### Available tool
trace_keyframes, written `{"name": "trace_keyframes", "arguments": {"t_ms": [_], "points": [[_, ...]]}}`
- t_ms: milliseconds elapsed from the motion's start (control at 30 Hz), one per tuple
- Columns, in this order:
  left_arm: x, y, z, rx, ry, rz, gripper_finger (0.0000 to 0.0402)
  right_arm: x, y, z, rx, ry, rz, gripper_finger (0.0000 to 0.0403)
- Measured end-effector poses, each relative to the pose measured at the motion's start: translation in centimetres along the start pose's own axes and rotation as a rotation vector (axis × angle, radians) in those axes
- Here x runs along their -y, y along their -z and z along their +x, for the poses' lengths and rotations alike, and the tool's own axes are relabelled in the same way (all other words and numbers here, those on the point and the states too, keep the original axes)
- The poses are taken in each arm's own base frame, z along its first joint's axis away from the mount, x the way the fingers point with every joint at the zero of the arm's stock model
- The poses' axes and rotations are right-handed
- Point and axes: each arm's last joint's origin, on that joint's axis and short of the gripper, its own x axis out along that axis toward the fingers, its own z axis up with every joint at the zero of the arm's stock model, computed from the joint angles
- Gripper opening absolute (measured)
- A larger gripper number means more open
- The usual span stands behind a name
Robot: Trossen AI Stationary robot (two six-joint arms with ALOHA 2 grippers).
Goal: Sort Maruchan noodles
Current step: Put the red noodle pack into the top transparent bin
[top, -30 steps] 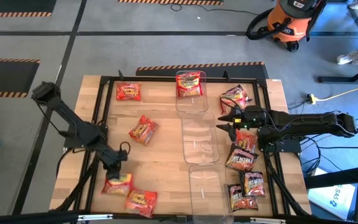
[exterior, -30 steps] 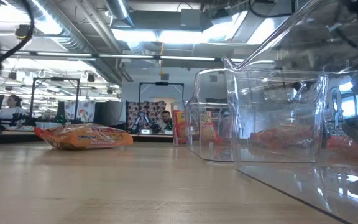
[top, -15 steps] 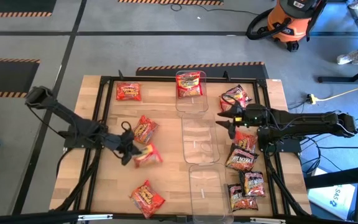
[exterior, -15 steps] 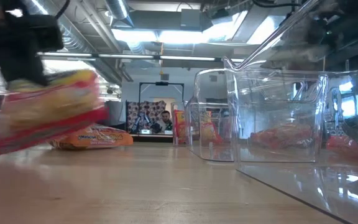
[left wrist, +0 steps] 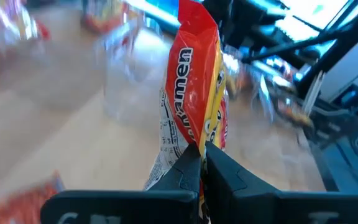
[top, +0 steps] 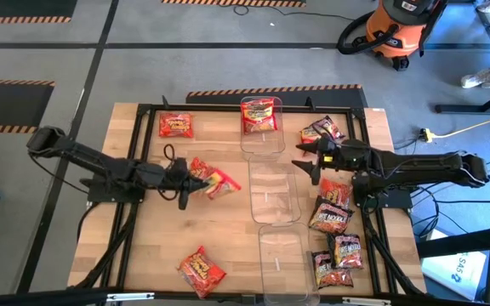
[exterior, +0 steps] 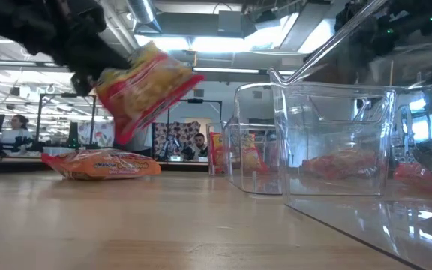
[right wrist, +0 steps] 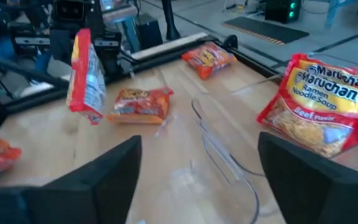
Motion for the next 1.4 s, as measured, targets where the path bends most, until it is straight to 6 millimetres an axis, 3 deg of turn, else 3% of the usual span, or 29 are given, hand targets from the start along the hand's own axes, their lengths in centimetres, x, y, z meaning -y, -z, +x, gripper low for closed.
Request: {"name": "trace_keyframes", "arguments": {"t_ms": [167,400,667,967,1200,1400], "points": [[-0.3,-1.8,0.2,0.157,-0.002,0.094,0.0000,-0.4,-0.1,1.3,0.032,-0.096,0.008,0.0332],[-0.2,-5.5,1.0,0.245,-0.062,0.211,0.0000,-0.7,0.7,3.9,0.033,-0.142,0.001,0.0335],[0.5,-8.9,4.8,0.160,-0.085,0.303,0.0000,-1.1,0.8,6.7,-0.044,-0.179,-0.029,0.0335],[1.4,-10.4,9.8,0.055,-0.120,0.342,0.0000,-1.9,-0.8,8.4,-0.035,-0.237,-0.056,0.0335],[1.6,-10.7,11.9,0.034,-0.112,0.344,0.0000,-2.0,-1.2,8.8,-0.031,-0.243,-0.058,0.0333],[1.3,-10.6,12.3,0.022,-0.116,0.342,0.0000,-2.1,-1.4,8.8,-0.014,-0.264,-0.055,0.0266]]}}
